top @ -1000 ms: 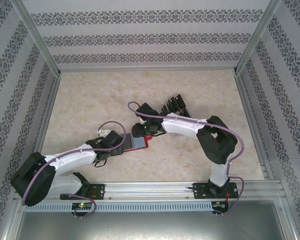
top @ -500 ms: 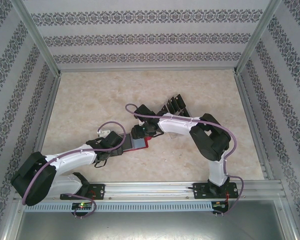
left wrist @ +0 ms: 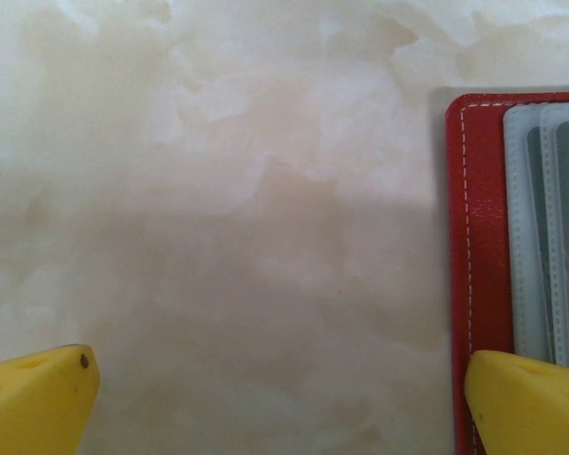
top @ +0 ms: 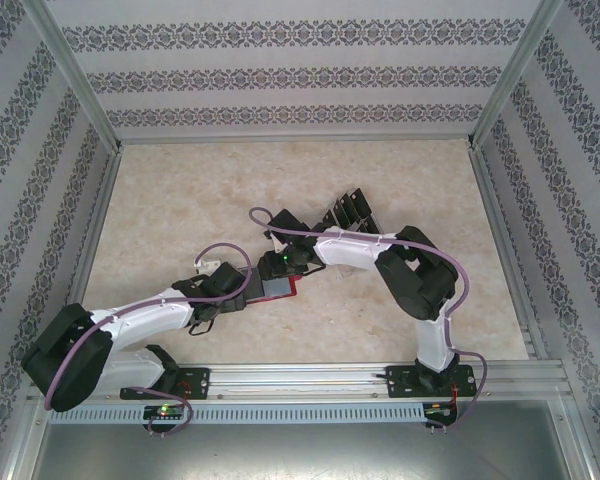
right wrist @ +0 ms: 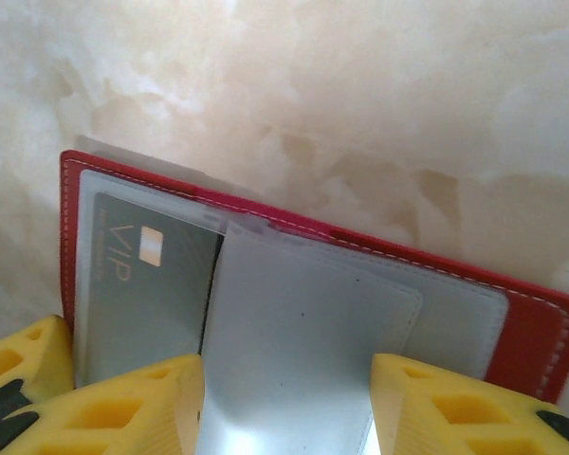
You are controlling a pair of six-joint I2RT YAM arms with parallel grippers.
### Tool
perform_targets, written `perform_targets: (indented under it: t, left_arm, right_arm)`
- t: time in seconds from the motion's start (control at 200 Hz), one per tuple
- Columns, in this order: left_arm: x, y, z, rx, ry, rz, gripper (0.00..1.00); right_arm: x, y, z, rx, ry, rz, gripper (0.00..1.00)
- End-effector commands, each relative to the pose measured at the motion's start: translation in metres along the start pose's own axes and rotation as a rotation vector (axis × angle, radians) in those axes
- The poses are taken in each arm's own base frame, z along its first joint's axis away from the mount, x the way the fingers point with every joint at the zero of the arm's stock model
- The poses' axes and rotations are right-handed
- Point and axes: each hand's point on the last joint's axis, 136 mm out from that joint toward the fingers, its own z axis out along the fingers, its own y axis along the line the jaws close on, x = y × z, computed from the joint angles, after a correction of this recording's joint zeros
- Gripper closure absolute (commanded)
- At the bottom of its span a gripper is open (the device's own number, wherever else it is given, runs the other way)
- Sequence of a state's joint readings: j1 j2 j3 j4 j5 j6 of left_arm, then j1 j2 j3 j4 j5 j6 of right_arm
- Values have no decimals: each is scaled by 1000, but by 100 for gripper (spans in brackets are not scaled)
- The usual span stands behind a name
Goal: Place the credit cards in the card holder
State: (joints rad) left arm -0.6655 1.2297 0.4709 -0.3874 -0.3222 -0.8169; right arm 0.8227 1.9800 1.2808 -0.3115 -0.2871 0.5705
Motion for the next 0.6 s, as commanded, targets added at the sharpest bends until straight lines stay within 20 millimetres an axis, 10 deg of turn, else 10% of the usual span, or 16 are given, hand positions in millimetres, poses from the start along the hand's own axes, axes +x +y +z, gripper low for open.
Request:
perform_targets:
  t: [0.0, 0.595]
  left_arm:
    - [4, 8, 5, -32, 12, -7, 0]
    - [-8, 1, -9, 25, -28, -20, 0]
  right_arm:
    - [2, 15, 8, -72, 23, 23, 51]
    - [1, 33, 10, -183, 31, 94, 51]
